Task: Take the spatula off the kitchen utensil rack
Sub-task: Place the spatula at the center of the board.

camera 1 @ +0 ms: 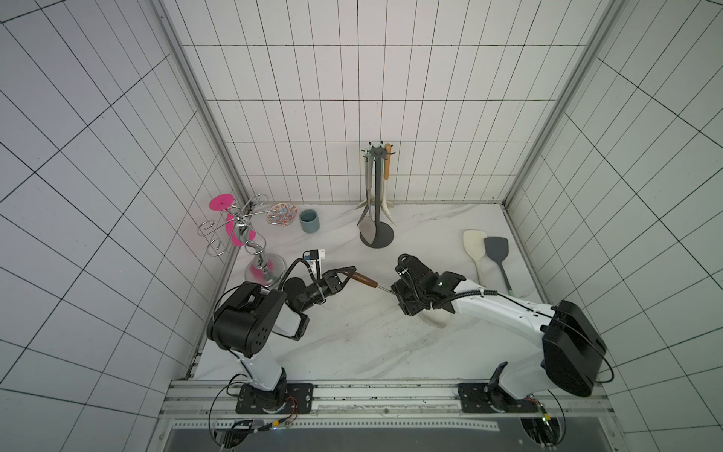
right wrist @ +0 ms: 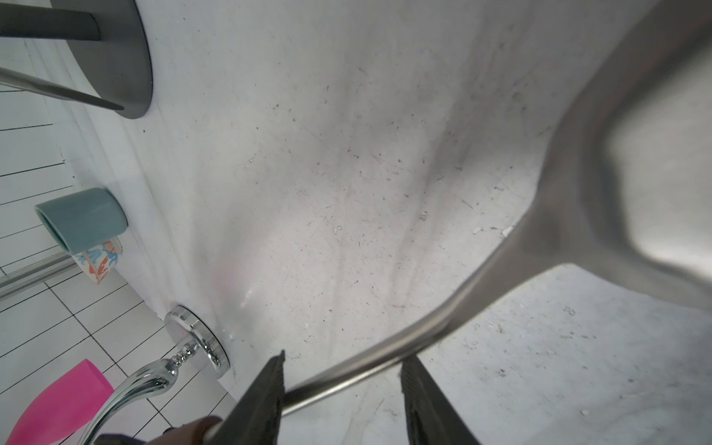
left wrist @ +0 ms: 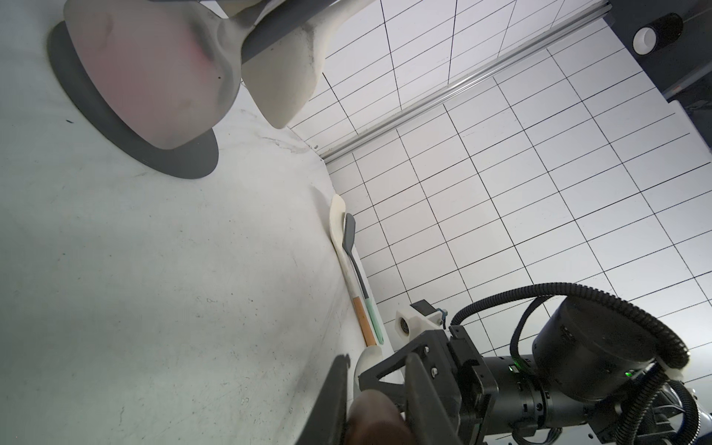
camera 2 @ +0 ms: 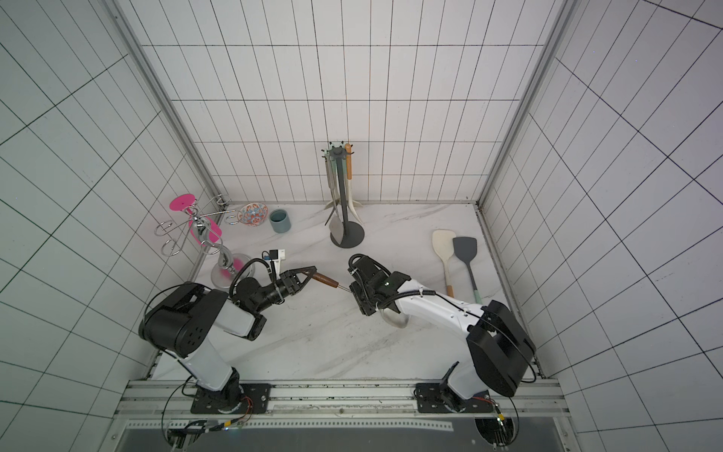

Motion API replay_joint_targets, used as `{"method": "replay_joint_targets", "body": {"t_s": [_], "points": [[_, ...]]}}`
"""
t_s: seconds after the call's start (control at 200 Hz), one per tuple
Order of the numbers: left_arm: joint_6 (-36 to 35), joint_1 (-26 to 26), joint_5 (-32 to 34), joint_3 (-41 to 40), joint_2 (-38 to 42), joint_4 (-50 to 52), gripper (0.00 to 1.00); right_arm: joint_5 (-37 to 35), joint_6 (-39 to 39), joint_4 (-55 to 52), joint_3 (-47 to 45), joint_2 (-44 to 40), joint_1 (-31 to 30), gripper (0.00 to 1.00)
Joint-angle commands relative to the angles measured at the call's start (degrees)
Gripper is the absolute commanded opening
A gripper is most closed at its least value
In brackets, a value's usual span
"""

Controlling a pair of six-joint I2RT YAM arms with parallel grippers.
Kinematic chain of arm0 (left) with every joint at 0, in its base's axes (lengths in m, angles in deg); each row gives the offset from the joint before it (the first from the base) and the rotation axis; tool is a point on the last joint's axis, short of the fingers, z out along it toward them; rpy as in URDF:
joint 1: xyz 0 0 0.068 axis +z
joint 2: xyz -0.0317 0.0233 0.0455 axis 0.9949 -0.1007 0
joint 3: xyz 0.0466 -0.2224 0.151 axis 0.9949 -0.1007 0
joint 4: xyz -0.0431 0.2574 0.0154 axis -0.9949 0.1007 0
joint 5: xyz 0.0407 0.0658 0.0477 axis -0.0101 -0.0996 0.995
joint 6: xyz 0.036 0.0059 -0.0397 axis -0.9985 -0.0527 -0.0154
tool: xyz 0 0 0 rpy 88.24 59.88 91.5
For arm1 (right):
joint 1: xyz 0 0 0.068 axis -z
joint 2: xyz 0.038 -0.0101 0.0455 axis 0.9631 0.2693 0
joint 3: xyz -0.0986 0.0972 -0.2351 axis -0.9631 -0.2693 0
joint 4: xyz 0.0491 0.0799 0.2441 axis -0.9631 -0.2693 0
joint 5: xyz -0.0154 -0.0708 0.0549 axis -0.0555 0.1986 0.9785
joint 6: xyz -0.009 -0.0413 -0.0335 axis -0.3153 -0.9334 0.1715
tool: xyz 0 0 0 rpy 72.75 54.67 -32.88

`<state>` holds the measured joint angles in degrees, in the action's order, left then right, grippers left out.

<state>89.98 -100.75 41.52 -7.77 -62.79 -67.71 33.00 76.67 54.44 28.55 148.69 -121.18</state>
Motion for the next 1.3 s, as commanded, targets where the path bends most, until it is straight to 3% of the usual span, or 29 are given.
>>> {"method": "replay_joint_targets", "body": {"t_s": [0.0, 0.125, 0.31, 0.425, 0.605, 0.7, 0.8, 0.95, 1.14, 1.295], "points": [[1.3, -0.1, 0.5, -0.1, 1.7, -7.0, 0.0, -0.9, 4.6, -1.5, -0.2, 1.7, 1.0, 0.46], [1.3, -0.1, 0.4, -0.2, 2.1, -7.0, 0.0, -1.0, 4.0, -1.5, 0.7, 2.9, 2.0, 0.34], [1.1, -0.4, -0.1, 0.0, 2.2, -7.0, 0.0, -2.1, 2.4, -2.7, 2.9, 2.9, 3.2, 0.0], [0.5, -1.0, -1.0, 0.6, 2.3, -7.0, 0.0, -3.9, 0.3, -4.7, 4.4, 2.0, 4.3, 0.0], [-0.4, -1.8, -1.2, 0.5, 2.3, -6.9, 0.51, -9.1, -6.7, -8.5, 4.9, -2.2, 6.9, 0.0], [-1.0, -2.1, -0.8, 0.4, 2.0, -6.6, 0.74, -11.7, -15.8, -7.4, 3.2, -5.7, 9.3, 0.0], [-1.8, -2.2, -0.2, 0.3, 2.0, -5.7, 0.84, -12.5, -26.8, -2.6, -1.1, -11.0, 12.5, 0.0], [-3.0, -2.2, 0.4, 0.1, 2.7, -3.7, 0.96, -4.2, -50.3, 0.5, -3.1, -16.9, 21.3, 0.0], [-4.3, -2.6, 1.0, 0.3, 3.4, -1.3, 0.97, 8.7, -77.4, -10.5, 2.8, -15.3, 31.5, 0.0], [-4.7, -2.9, 1.1, 0.4, 3.0, -0.9, 0.97, 8.0, -89.7, -19.5, 5.7, -11.8, 35.8, 0.0]]}}
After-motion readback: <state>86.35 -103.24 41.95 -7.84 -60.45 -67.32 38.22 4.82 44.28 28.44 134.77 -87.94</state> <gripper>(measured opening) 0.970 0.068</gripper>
